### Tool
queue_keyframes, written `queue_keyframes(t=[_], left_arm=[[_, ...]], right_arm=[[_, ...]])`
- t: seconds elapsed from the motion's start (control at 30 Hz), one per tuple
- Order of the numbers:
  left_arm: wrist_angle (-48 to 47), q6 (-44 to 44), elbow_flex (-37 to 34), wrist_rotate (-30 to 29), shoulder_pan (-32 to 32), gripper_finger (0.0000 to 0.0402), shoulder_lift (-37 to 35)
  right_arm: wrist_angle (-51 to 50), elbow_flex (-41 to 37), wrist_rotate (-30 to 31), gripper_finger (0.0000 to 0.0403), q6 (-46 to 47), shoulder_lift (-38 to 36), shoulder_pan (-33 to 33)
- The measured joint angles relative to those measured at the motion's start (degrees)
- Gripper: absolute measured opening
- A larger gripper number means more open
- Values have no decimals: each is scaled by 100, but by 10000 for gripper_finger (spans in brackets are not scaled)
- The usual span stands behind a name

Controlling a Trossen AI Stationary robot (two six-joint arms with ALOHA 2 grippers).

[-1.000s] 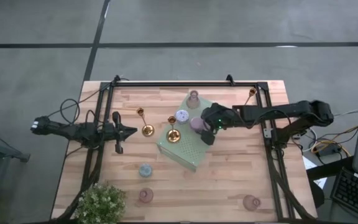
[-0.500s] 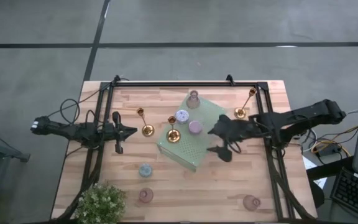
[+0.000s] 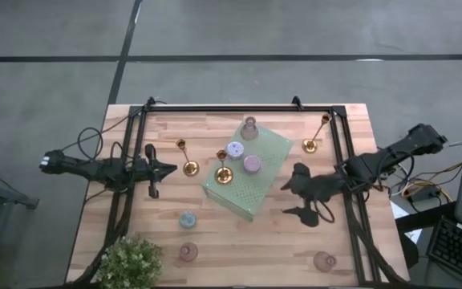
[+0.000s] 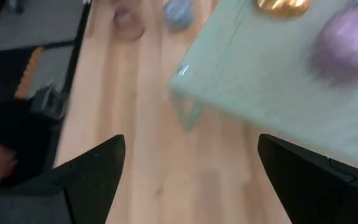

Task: Pick & Place candle stick holders
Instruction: Put the right purple glass candle holder aligned with the other purple glass candle holder on the shelf

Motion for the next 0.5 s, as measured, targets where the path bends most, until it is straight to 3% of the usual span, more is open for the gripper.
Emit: queue_keyframes(t=[0.33, 0.5], left_arm=[[2, 0, 0, 0, 1, 28, -1], [2, 0, 0, 0, 2, 28, -1]], right_arm=[[-564, 0, -830, 340, 989, 340, 1448], [-1051, 52, -1059, 326, 2278, 632, 2168]])
